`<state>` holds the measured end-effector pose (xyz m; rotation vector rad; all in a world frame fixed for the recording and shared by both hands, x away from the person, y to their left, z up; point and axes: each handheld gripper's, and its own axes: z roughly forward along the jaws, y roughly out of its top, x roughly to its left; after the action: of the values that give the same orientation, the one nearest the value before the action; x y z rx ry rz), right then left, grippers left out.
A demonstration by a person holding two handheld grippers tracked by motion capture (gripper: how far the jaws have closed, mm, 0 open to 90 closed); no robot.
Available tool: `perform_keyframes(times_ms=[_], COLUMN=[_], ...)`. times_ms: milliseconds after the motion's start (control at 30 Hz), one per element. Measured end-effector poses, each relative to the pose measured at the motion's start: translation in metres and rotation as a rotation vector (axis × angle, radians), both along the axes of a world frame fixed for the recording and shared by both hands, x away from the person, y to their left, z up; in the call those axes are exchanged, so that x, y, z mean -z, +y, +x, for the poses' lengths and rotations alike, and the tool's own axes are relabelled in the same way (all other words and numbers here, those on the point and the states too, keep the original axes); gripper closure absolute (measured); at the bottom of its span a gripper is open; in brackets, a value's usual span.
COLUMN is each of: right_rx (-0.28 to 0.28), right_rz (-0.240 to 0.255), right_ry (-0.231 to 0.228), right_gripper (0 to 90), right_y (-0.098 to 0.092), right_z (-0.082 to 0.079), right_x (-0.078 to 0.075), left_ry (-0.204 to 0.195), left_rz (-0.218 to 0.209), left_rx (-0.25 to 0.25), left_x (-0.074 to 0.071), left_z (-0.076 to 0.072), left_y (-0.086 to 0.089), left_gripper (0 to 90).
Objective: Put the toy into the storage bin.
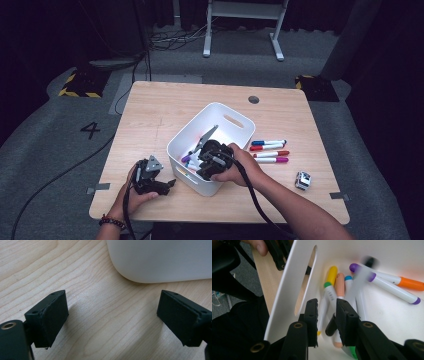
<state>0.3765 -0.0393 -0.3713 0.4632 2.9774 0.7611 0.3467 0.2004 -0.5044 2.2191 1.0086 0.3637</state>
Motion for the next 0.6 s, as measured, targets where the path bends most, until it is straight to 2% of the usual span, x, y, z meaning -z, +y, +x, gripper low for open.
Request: perform_keyframes(times_ms=[200,300,367,433,500,600], right_rx=[0.010,0.025,0.034,0.047,0.073,0.083], right_rz=[0.019,0.048,0.076,0.094,0.119,0.176], right_ry=[-0.006,-0.018,-0.024,-0.052,-0.042,-0.080], right_gripper=[65.7,63.0,60.9,58.6,58.6,57.5], right_y=[-0.008,-0.016,-0.027,-0.040,-0.055,-0.082], right_z=[0.001,0.003,0.003,0.003,0.002,0.004], right_x=[-0.004,-0.008,-0.013,-0.018,-0.024,-0.034], left_ry=[0.000,0.000,0.000,0.000,0.000,0.000], left_rz=[-0.002,-0.002,-0.002,-0.002,-0.002,-0.002], left_rx=[-0.001,-0.002,-0.001,-0.002,-0.002,-0.002], left_x=[0.000,0.000,0.000,0.000,0.000,0.000], left_z=[0.000,0.000,0.000,0.000,0.000,0.000], left_y=[0.000,0.000,0.000,0.000,0.000,0.000], left_gripper=[10.2,10.2,10.2,10.2,10.2,10.2])
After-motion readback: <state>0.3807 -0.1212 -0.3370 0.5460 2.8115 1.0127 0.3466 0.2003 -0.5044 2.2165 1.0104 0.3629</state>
